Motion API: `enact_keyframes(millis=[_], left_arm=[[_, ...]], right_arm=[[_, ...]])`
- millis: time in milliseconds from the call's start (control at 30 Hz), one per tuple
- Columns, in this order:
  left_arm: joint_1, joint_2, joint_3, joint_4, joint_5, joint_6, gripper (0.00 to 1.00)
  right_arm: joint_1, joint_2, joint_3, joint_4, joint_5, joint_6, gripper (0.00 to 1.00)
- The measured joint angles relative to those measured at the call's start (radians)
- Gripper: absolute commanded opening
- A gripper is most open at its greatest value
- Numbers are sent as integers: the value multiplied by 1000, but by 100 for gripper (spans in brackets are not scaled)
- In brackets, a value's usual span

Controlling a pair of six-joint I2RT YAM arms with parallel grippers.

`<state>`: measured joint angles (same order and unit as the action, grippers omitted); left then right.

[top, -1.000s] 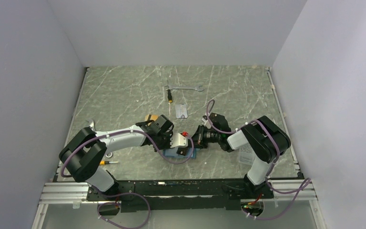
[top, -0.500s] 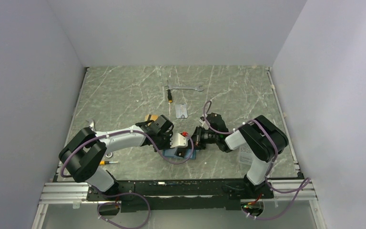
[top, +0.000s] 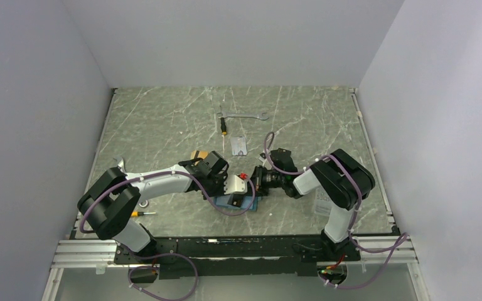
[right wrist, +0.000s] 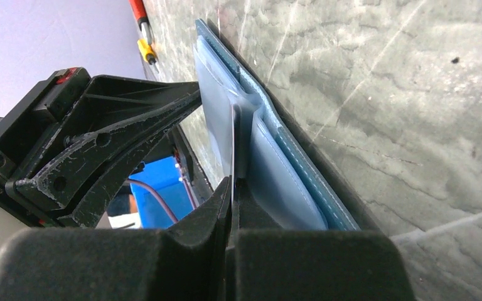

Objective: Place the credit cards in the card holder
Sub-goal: Insert the credit card into the card holder.

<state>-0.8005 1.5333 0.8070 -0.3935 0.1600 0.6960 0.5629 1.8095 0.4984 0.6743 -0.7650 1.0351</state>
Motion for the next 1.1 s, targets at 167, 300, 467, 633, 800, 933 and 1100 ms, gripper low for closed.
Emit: enact_keyframes(millis=[167, 300, 467, 633, 800, 933, 1100], left_arm=[[0, 0, 0, 0, 0, 0, 0], [0, 0, 0, 0, 0, 0, 0], [0, 0, 0, 0, 0, 0, 0], [0, 0, 0, 0, 0, 0, 0], [0, 0, 0, 0, 0, 0, 0], [0, -3, 0, 0, 0, 0, 0], [2, -15, -3, -27, -5, 0, 0]], right_arm=[[0, 18, 15, 1, -20, -6, 0], [-1, 48, 34, 6, -45, -6, 0], [-1, 57, 42, 7, -60, -12, 0], [-1, 61, 79, -49, -74, -42, 0], [0, 58, 129, -158, -64, -83, 12], [5, 30, 142, -254, -15, -111, 27], [11, -16, 148, -333, 36, -134, 33]])
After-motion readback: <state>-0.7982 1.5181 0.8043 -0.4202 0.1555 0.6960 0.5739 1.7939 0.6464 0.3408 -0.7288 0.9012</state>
